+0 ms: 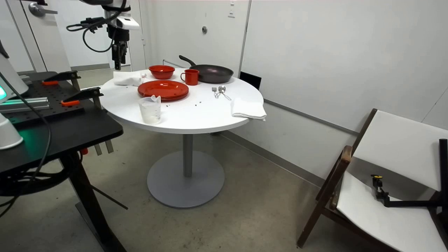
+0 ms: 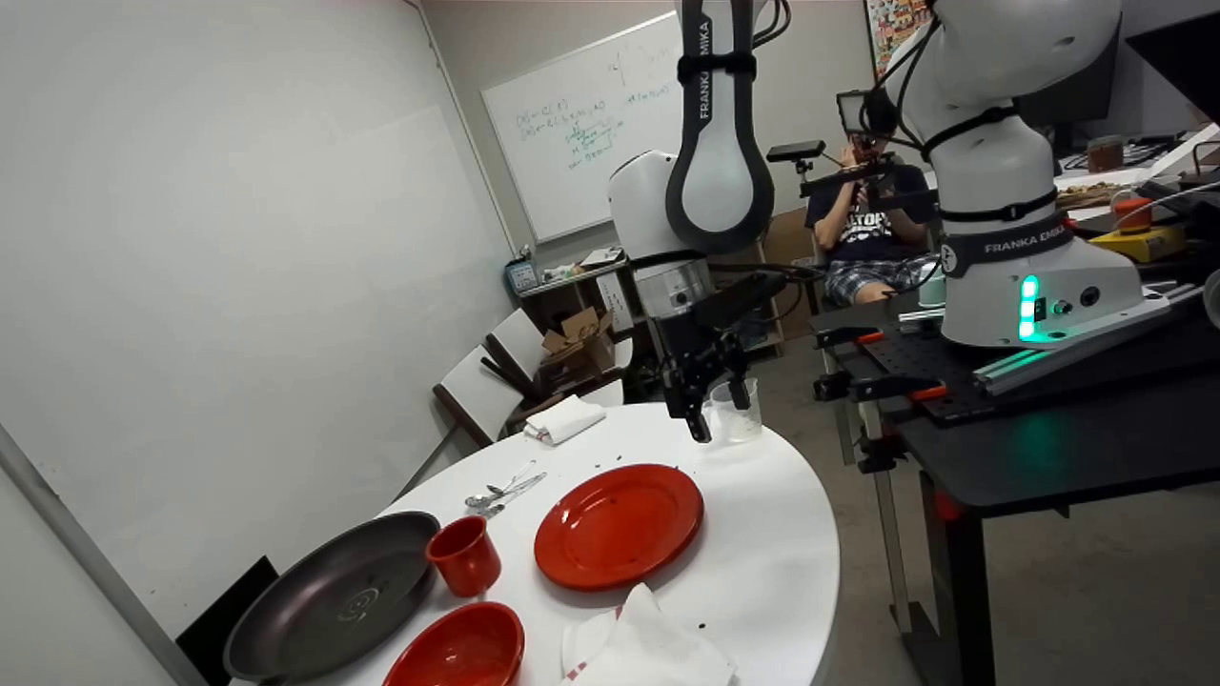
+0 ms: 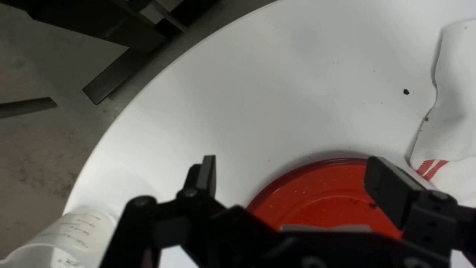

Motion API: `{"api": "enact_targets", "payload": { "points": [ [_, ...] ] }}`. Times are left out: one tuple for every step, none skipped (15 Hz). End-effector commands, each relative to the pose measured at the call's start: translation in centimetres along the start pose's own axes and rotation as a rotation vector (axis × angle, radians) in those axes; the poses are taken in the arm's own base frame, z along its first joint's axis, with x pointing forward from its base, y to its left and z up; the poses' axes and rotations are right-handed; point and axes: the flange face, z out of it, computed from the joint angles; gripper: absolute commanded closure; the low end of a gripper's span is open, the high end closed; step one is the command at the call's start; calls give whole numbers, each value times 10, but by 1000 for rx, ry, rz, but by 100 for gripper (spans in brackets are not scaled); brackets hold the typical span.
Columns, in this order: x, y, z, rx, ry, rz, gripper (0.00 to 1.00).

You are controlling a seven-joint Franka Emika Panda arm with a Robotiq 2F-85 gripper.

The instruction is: Use the tea towel to wipe the plate

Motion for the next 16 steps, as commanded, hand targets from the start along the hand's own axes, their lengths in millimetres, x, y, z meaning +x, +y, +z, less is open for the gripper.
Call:
{"api": "enact_targets", "payload": {
  "points": [
    [3,30,-14,5,44,79,0],
    [7,36,-15,0,55,98,0],
    [11,41,-17,-1,61,117,0],
    [15,47,-18,-5,68,137,0],
    [21,52,-20,-7,76,160,0],
    [26,58,-20,-14,89,177,0],
    [31,62,-21,-21,99,190,0],
    [35,67,-21,-31,115,202,0],
    [39,70,-22,-40,124,212,0],
    [41,70,-23,-40,130,212,0],
    [39,65,-25,-31,132,201,0],
    [44,68,-19,-48,107,201,0],
    [44,68,-20,-45,110,200,0],
    [44,67,-20,-44,112,198,0],
    [43,66,-20,-43,112,196,0],
    [43,65,-20,-43,113,196,0]
  ]
}}
